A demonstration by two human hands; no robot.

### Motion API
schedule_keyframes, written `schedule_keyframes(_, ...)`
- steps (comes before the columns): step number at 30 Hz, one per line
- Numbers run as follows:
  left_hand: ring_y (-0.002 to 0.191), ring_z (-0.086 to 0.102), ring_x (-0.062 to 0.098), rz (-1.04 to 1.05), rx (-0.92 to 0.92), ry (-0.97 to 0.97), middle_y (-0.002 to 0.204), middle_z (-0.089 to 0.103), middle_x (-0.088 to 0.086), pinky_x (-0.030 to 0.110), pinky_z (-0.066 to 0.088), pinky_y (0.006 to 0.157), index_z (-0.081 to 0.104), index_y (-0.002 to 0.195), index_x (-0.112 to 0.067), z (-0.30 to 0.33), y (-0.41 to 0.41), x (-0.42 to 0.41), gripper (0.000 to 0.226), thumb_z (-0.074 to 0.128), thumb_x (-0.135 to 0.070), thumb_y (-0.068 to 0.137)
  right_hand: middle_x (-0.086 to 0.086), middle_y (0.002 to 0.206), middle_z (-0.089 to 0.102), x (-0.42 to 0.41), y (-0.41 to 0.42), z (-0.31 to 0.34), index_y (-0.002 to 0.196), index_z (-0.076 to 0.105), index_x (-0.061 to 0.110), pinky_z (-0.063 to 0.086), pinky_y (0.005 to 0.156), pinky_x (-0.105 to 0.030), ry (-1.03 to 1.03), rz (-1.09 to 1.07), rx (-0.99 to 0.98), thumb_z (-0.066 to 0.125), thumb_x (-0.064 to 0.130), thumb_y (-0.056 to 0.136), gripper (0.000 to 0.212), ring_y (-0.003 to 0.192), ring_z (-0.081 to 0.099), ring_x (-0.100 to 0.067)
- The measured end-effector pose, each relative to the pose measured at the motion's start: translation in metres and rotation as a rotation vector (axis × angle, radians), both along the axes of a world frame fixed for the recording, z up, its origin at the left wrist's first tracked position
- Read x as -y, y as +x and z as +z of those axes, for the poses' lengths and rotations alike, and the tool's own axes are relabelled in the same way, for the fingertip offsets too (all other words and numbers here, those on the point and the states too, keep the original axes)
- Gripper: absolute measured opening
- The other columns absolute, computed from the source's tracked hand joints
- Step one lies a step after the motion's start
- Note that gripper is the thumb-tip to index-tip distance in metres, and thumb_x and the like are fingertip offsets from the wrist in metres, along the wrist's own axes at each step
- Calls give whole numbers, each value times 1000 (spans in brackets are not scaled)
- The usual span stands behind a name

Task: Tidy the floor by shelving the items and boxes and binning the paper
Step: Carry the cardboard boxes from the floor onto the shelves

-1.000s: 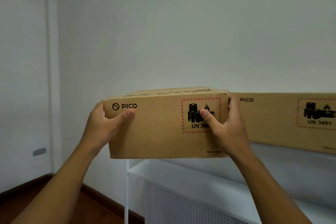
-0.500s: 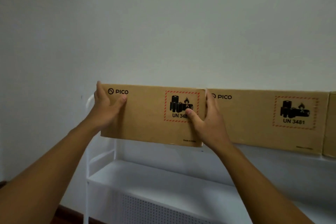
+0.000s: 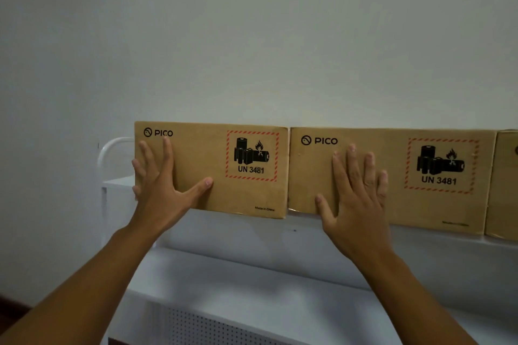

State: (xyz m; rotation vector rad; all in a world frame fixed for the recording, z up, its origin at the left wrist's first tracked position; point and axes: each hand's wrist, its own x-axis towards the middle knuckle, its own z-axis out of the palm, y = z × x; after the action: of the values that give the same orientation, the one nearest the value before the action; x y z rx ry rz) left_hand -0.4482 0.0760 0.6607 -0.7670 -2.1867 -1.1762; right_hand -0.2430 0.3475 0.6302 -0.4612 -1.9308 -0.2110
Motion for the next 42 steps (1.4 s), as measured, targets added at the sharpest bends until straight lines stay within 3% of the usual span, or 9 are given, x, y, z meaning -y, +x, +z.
schedule_keyframes(8, 147, -26, 33, -64, 49, -89, 159, -35, -3, 66, 8, 114, -25, 146, -51, -10, 22, -27, 119, 62, -76, 67, -4, 170, -3, 1, 0, -8, 162, 8, 19, 4, 126, -52, 1, -26, 17, 47, 46, 94, 83, 156, -9, -29)
schedule_keyframes(21, 147, -20, 38, -100, 54, -234, 157, -38, -2, 62, 12, 115, -25, 146, -49, -31, 47, -75, 104, 46, -76, 74, -5, 170, -6, -8, 14, -28, 161, 3, 17, 4, 127, -48, 37, -26, 90, 45, 45, 97, 82, 156, -9, -27)
schedule_keyframes(26, 150, -5, 40, -60, 86, -371, 160, -30, 7, 62, 12, 118, -25, 149, -40, -21, 58, -72, 104, 46, -74, 81, -2, 170, -7, -6, 23, -23, 162, 4, 17, 4, 127, -47, -5, 58, 130, 56, 36, 94, 87, 156, -12, -24)
schedule_keyframes(29, 151, -5, 38, -80, -10, -435, 161, -27, 10, 62, 13, 118, -25, 150, -38, -26, 85, -87, 99, 45, -69, 88, 2, 170, -6, -11, 40, -19, 161, 11, 17, 2, 127, -44, -44, 182, 149, 59, 27, 91, 86, 155, -14, -19)
schedule_keyframes(31, 151, -7, 38, -123, -58, -430, 161, -29, 9, 61, 14, 117, -25, 150, -41, -31, 107, -104, 96, 45, -68, 89, -1, 169, -10, -21, 61, -19, 161, 8, 16, -5, 126, -42, -101, 146, 95, 58, 29, 92, 87, 155, -17, -22)
schedule_keyframes(37, 147, -17, 44, -111, -70, -447, 156, -39, 9, 64, 16, 114, -30, 146, -44, -60, 147, -150, 98, 32, -79, 79, -9, 167, -20, -79, 147, -28, 161, -4, 13, -5, 125, -51, -240, -127, -95, 56, 40, 94, 94, 153, -21, -30)
schedule_keyframes(42, 147, -16, 45, -50, -25, -438, 155, -40, 9, 65, 17, 115, -30, 147, -42, -64, 152, -162, 105, 30, -84, 71, -4, 165, -27, -118, 181, -43, 159, -14, 20, -1, 126, -50, -272, -76, 5, 49, 45, 99, 90, 153, -24, -25)
